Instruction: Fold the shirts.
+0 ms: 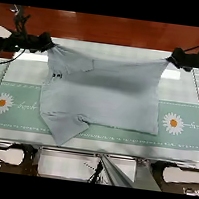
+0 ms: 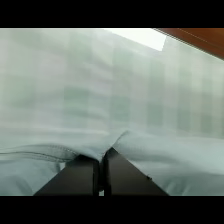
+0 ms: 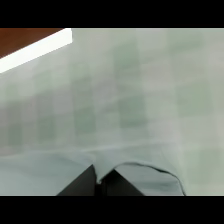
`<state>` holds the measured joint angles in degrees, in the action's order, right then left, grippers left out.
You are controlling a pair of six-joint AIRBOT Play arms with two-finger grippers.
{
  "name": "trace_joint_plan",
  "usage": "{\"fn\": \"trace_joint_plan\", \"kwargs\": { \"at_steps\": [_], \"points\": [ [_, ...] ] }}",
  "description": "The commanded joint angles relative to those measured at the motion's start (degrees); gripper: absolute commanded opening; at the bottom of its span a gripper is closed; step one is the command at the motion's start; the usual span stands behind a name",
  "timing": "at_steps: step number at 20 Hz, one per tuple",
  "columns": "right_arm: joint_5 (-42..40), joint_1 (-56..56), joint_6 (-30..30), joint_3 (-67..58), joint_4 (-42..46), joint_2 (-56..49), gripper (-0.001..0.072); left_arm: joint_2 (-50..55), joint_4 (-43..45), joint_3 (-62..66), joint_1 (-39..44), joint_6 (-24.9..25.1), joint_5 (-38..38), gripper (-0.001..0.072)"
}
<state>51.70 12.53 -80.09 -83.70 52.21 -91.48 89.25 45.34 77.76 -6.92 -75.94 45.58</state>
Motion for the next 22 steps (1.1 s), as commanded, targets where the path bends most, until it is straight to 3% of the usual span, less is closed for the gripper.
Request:
{"fn": "trace_joint_plan", "kwargs": {
  "at_steps": [1,3,8,21,22],
  "points": [
    [6.10,-0.37,-1.55,-6.47,-0.72,-6.93,0.0027,3.96,-2.34,2.67,-0.50,-0.39,4.07,0.0025],
    [11.69,-0.07,3.02,-6.45,-0.24,-6.49,0.0027,3.93,-2.29,3.08,-2.38,-0.44,12.20,0.0025],
    [23.28,2.40,2.73,-5.16,6.84,-6.34,0.0027,5.66,2.86,1.73,-5.20,1.18,26.62,0.0025],
    [22.95,1.88,0.81,1.81,11.82,-8.48,0.0027,10.38,8.13,-2.03,-4.96,1.14,32.06,0.0025],
    [22.71,1.64,0.81,1.81,11.80,-8.48,0.0041,10.43,8.28,-2.03,-4.96,1.31,32.06,0.0054]
  ]
}}
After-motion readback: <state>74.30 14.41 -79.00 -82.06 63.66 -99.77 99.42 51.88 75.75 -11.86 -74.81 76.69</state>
